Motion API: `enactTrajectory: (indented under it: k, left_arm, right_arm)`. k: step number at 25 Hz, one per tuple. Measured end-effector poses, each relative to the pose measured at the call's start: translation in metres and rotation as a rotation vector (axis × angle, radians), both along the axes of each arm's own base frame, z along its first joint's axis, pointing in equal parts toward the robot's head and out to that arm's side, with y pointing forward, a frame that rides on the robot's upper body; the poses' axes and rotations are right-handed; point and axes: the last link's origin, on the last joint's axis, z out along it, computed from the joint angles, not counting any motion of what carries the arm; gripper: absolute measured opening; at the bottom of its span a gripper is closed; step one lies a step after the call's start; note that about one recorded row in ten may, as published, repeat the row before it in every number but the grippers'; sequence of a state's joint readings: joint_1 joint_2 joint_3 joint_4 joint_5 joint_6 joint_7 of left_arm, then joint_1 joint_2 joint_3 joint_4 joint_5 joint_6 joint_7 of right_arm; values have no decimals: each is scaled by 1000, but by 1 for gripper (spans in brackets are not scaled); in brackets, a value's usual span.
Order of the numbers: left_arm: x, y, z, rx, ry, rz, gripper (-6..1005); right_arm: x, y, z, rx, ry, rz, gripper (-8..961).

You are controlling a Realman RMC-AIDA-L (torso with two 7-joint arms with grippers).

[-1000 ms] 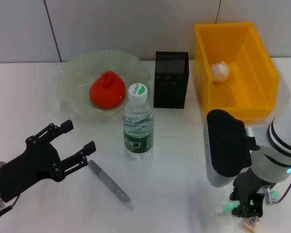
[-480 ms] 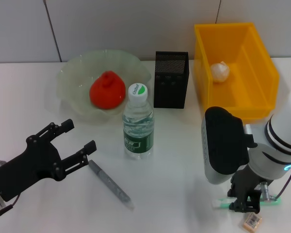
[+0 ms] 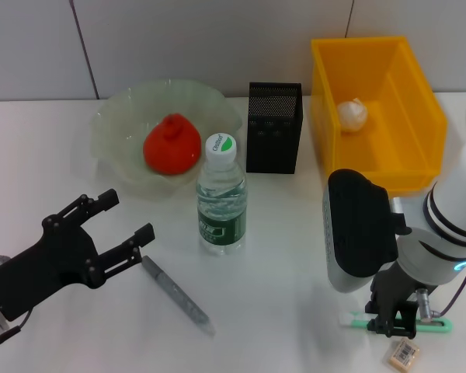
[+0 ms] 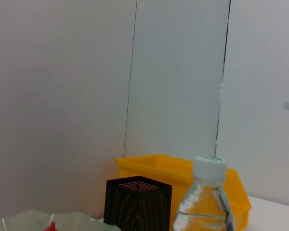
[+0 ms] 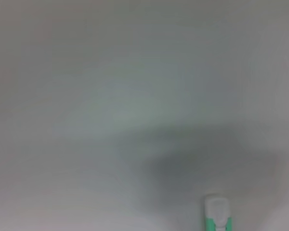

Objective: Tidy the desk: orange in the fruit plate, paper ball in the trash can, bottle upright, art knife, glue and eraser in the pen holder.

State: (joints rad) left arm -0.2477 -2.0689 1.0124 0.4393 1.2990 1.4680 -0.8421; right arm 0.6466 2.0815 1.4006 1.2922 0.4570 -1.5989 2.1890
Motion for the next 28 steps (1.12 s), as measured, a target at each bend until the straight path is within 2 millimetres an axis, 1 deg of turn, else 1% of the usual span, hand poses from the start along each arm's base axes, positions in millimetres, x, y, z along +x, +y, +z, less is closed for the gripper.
enactTrajectory:
  k: [4, 21, 28]
  left_arm:
    - [0, 1, 0, 1, 1, -2, 827]
    - [1, 1, 1, 2, 1, -3, 827]
    - [0, 1, 1, 2, 1, -3, 827]
  right_arm:
    - [0, 0, 0, -2, -2, 0, 161]
    - [-4, 4, 4, 37, 4, 1, 158]
    - [-4, 5, 4, 43, 4, 1, 72]
